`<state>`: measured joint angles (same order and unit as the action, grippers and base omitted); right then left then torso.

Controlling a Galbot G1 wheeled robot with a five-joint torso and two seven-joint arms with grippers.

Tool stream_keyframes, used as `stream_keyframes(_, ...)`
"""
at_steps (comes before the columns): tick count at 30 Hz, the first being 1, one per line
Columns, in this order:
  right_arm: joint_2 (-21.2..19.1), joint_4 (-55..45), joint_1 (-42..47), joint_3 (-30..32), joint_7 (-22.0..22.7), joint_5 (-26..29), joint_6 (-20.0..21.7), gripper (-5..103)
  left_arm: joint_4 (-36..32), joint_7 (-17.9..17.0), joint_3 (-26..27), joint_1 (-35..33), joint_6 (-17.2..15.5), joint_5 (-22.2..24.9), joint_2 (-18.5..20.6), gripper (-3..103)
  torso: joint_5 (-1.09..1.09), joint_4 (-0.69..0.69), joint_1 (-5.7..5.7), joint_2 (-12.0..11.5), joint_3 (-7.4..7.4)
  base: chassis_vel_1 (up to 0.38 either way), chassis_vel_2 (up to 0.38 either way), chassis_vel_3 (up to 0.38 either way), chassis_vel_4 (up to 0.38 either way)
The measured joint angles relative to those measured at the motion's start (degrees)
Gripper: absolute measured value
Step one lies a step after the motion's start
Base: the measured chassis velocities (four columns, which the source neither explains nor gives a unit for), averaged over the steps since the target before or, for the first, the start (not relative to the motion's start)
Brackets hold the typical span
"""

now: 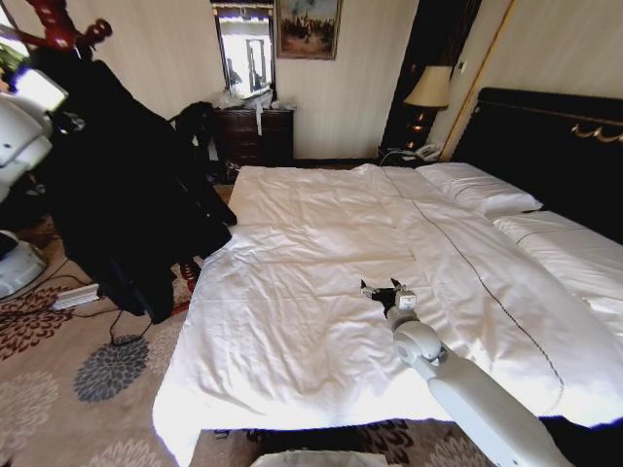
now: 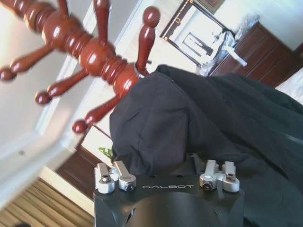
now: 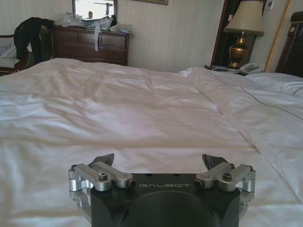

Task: Pick up the clothes from the bed and hang them on the clothes hanger.

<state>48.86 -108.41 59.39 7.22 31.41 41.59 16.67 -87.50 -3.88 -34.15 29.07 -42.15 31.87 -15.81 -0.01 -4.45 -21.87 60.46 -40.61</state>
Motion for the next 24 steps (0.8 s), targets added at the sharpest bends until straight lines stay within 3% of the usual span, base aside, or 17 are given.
stream_keyframes(1,0.00,0.00,0.00,0.00,0.00,0.00,0.00,100,0.00,0.00,0.00,0.00,0.00,0.00,0.00,75,0.00,0.00,0.00,0.00,0.00,0.000,0.000,0.000,0.000)
stream_keyframes(3,-0.09,0.00,0.21,0.28,-0.02,0.09,-0.53,100,-2.23,-1.48,1.05,-1.15,0.05,5.68,1.84,86,0.00,0.01,0.00,0.00,0.00,0.000,0.000,0.000,0.000)
stream_keyframes(5,-0.22,-0.23,0.48,0.69,-0.14,0.39,-1.63,100,-5.59,-3.78,2.44,-2.52,0.38,13.53,4.21,91,0.00,-0.02,0.00,0.00,0.00,0.000,0.000,0.000,0.000)
stream_keyframes(6,-0.22,-0.23,0.48,0.69,-0.14,0.39,-1.63,100,-5.59,-3.78,2.44,-2.52,0.38,13.53,4.21,91,0.00,-0.02,0.00,0.00,0.00,0.000,0.000,0.000,0.000)
stream_keyframes(9,-0.28,-1.14,0.89,1.75,-1.25,1.40,-4.12,100,-9.03,-6.40,3.80,-3.74,1.99,21.63,6.40,100,0.02,-0.01,0.00,0.00,0.00,0.000,0.000,0.000,0.000)
stream_keyframes(10,-0.34,-2.48,1.60,2.99,-2.01,2.63,-5.59,100,-11.28,-7.62,4.71,-4.61,3.42,26.90,7.92,100,0.02,-0.02,0.00,0.00,0.00,0.000,0.000,0.000,0.000)
stream_keyframes(11,-0.34,-2.48,1.60,2.99,-2.01,2.63,-5.59,100,-11.28,-7.62,4.71,-4.61,3.42,26.90,7.92,100,0.02,-0.02,0.00,0.00,0.00,0.000,0.000,0.000,0.000)
stream_keyframes(14,-0.40,-5.43,3.82,5.80,-3.10,4.82,-8.04,100,-16.05,-8.63,8.77,-9.41,6.46,34.53,11.05,100,0.01,-0.01,0.00,0.00,0.00,0.000,0.000,0.000,0.000)
stream_keyframes(16,-0.31,-9.85,8.52,10.84,-4.27,5.82,-10.65,100,-21.82,-12.88,16.20,-17.48,9.86,43.63,15.53,100,0.04,0.03,0.00,0.00,0.01,0.000,0.000,0.000,0.000)
stream_keyframes(18,-0.16,-11.33,10.42,12.74,-4.49,5.70,-11.17,100,-23.75,-14.47,16.54,-18.93,11.16,45.91,16.78,100,0.04,0.05,0.01,0.01,0.01,0.000,0.000,0.000,0.000)
stream_keyframes(20,0.32,-14.38,14.41,16.52,-4.58,4.26,-12.10,100,-26.70,-17.02,15.08,-20.11,13.89,49.00,19.19,100,0.01,-0.03,0.01,0.01,0.01,0.000,0.000,0.000,0.000)
stream_keyframes(21,0.93,-17.24,18.37,20.16,-4.27,1.43,-13.83,100,-29.35,-18.58,11.60,-18.97,16.63,50.52,21.88,100,0.01,-0.08,0.00,0.00,0.00,0.000,0.000,0.000,0.000)
stream_keyframes(22,0.93,-17.24,18.37,20.16,-4.27,1.43,-13.83,100,-29.35,-18.58,11.60,-18.97,16.63,50.52,21.88,100,0.01,-0.08,0.00,0.00,0.00,0.000,0.000,0.000,0.000)
stream_keyframes(24,1.64,-20.27,22.82,24.40,-4.20,-2.86,-15.79,100,-31.35,-19.04,6.98,-15.74,20.16,49.95,25.19,100,0.02,-0.05,0.00,0.00,0.00,0.000,0.000,0.000,0.000)
